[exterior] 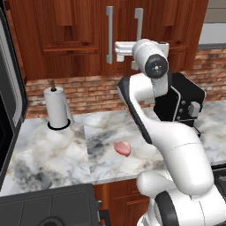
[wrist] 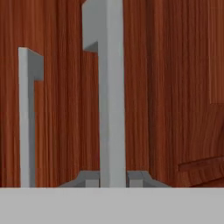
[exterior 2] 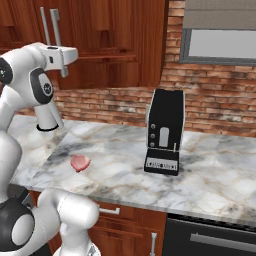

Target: Retrieve the tupperware from the cabinet, then place the raw meat into the tupperware to avoid contamination.

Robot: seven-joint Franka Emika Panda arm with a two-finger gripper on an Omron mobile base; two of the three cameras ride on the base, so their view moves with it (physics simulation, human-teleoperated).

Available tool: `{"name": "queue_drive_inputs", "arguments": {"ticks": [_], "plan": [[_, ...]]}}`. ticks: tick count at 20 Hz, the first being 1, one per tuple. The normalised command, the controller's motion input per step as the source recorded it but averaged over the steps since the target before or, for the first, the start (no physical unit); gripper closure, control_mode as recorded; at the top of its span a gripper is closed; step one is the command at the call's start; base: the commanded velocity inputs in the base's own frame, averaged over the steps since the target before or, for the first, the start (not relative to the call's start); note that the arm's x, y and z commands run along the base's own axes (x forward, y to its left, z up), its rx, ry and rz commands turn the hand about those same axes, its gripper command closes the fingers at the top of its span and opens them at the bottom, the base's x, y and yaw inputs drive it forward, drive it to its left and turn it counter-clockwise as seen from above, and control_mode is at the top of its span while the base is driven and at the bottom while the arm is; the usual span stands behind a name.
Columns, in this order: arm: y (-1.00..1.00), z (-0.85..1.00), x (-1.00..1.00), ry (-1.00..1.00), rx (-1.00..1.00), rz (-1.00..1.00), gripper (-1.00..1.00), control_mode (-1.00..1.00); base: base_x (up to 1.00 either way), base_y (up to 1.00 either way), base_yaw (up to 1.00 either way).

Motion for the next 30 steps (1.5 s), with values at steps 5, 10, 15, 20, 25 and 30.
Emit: {"name": "queue_drive_inputs", "arguments": {"ticks": [5, 10, 15, 20, 25, 30], "plan": [[-0.19, 0.0, -0.55, 0.07, 0.0, 0.0, 1.0, -1.0, 0.0, 0.0, 0.0], [-0.25, 0.0, -0.6, 0.06, 0.0, 0.0, 1.0, -1.0, 0.0, 0.0, 0.0], [-0.31, 0.0, -0.62, 0.05, 0.0, 0.0, 1.0, -1.0, 0.0, 0.0, 0.0], [-0.32, -0.02, -0.54, 0.06, 0.0, 0.0, 1.0, -1.0, 0.0, 0.0, 0.0], [-0.32, -0.04, -0.48, 0.05, 0.0, 0.0, 1.0, -1.0, 0.0, 0.0, 0.0], [-0.17, 0.0, -0.23, 0.01, 0.0, 0.0, 1.0, -1.0, 0.0, 0.0, 0.0]]}}
